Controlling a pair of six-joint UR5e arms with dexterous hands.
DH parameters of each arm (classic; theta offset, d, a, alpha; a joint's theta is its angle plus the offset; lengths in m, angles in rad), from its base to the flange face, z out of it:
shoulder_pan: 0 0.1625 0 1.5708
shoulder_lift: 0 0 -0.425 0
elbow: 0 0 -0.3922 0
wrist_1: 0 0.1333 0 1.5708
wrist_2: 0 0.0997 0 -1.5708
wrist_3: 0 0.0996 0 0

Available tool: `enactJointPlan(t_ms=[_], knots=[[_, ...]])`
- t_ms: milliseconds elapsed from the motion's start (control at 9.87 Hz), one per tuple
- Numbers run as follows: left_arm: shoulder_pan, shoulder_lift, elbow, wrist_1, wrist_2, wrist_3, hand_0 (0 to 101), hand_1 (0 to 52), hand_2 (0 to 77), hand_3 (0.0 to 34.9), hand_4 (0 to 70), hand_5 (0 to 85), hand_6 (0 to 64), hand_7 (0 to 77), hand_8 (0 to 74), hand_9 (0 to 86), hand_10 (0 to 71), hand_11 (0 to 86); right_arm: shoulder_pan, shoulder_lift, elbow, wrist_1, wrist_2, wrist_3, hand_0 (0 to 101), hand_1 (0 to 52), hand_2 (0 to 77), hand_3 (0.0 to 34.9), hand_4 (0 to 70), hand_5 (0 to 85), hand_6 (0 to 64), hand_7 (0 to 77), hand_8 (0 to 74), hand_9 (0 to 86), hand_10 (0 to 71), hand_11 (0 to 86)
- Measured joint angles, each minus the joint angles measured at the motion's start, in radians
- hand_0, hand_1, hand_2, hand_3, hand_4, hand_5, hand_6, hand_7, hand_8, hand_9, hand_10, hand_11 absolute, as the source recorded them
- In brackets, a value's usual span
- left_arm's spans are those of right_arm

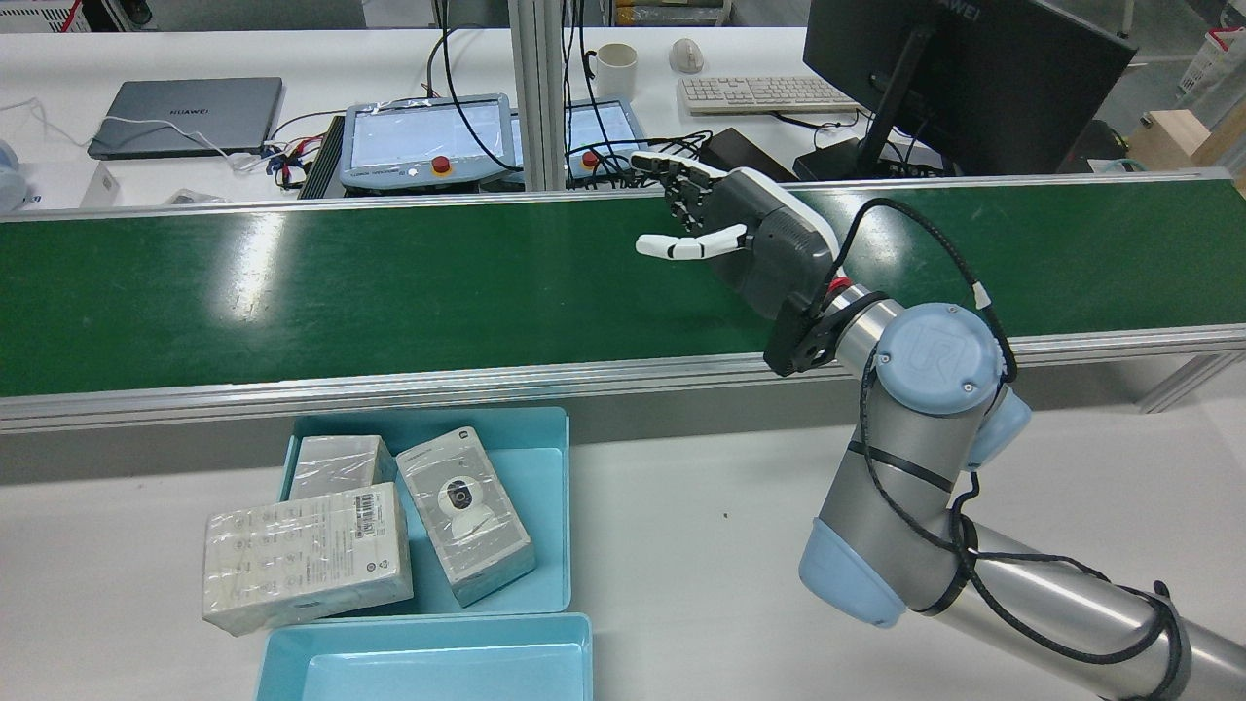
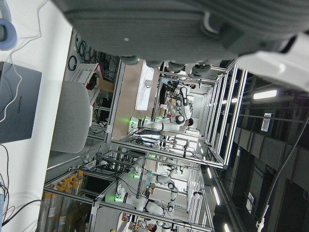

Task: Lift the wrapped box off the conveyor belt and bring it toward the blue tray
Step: 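Move the right hand down toward the belt, fingers open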

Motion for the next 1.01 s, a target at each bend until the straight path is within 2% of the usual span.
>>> enactJointPlan(t_ms=[101, 203, 304, 405, 709, 811, 1014], knots=[[0.0, 0.0, 0.0, 0.0, 0.0, 0.0, 0, 0.0, 0.5, 0.0, 0.0, 1.1, 0.5, 0.5, 0.5, 0.5, 0.0, 0.5, 0.021, -0.032, 0.007, -0.001, 0.025, 0.001, 52, 24.5, 28.9, 0.0, 9.8, 21.3, 2.7, 1.6, 0.0, 1.1, 0.0, 0.5], [0.0, 0.0, 0.0, 0.0, 0.0, 0.0, 0, 0.0, 0.5, 0.0, 0.0, 1.1, 0.5, 0.5, 0.5, 0.5, 0.0, 0.5, 0.037, -0.06, 0.011, 0.0, 0.045, 0.001, 53, 24.5, 26.7, 0.0, 9.3, 17.5, 1.6, 1.6, 0.0, 1.1, 0.0, 0.5], [0.0, 0.0, 0.0, 0.0, 0.0, 0.0, 0, 0.0, 0.5, 0.0, 0.0, 1.1, 0.5, 0.5, 0.5, 0.0, 0.0, 0.5, 0.054, -0.08, 0.016, 0.002, 0.059, 0.002, 50, 20.2, 21.3, 0.0, 7.6, 16.4, 0.5, 1.6, 0.0, 1.1, 0.0, 1.1], [0.0, 0.0, 0.0, 0.0, 0.0, 0.0, 0, 0.0, 0.5, 0.0, 0.0, 1.1, 0.5, 0.5, 0.5, 0.0, 0.5, 0.5, 0.066, -0.09, 0.022, 0.006, 0.069, 0.001, 49, 20.2, 21.3, 0.0, 5.4, 14.7, 0.5, 1.6, 0.0, 1.1, 0.0, 0.5], [0.0, 0.0, 0.0, 0.0, 0.0, 0.0, 0, 0.0, 0.5, 0.0, 0.0, 1.1, 0.5, 0.5, 0.5, 0.0, 0.5, 0.5, 0.068, -0.098, 0.025, 0.021, 0.081, -0.01, 48, 18.5, 22.9, 0.0, 6.0, 15.8, 0.0, 1.6, 0.0, 1.6, 0.0, 1.1], [0.0, 0.0, 0.0, 0.0, 0.0, 0.0, 0, 0.0, 0.5, 0.0, 0.0, 1.1, 0.5, 0.5, 0.5, 0.0, 0.0, 0.5, 0.067, -0.098, 0.024, 0.023, 0.081, -0.013, 48, 18.5, 20.7, 0.0, 9.3, 16.9, 2.2, 1.6, 0.0, 1.1, 0.0, 1.1], [0.0, 0.0, 0.0, 0.0, 0.0, 0.0, 0, 0.0, 0.5, 0.0, 0.0, 1.1, 0.5, 0.5, 0.5, 0.0, 0.5, 0.5, 0.066, -0.099, 0.022, 0.025, 0.081, -0.017, 48, 17.5, 14.7, 0.0, 9.3, 16.9, 2.7, 2.2, 0.0, 2.2, 0.0, 1.1]])
